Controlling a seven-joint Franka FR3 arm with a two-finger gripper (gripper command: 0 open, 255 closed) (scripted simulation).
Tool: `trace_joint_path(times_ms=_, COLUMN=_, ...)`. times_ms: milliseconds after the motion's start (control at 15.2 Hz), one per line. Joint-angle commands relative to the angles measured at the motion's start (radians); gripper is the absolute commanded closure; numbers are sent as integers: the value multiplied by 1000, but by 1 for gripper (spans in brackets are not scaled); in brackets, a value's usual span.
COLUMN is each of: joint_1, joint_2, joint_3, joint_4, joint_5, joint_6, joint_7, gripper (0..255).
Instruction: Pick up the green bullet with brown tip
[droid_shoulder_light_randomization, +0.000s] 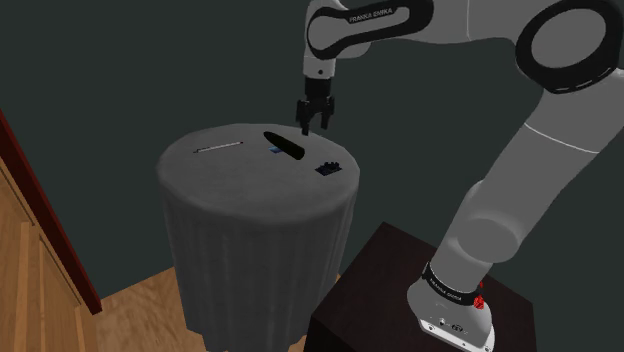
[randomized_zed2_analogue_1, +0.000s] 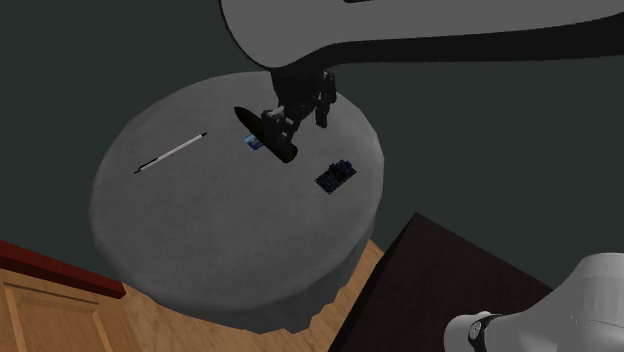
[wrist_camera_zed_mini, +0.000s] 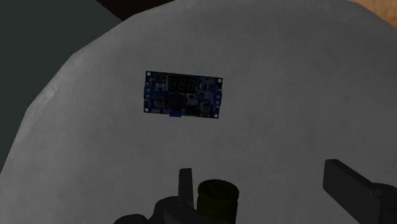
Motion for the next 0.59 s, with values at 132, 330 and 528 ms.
trace_joint_path(times_ms=132, joint_1=-6, joint_2=158, joint_3=-7, joint_4=139, joint_5=6, joint_6=24, joint_7=7, gripper=0)
trace_joint_path(times_ms=330, joint_1=-13, joint_2=277, joint_3=-13, joint_4=260, joint_5=12, joint_6=25, joint_7=9, gripper=0)
trace_joint_path(times_ms=528, joint_1=-21, joint_2=401, joint_3=-18, joint_4=399, joint_5=19, joint_6=13, joint_7=11, gripper=0)
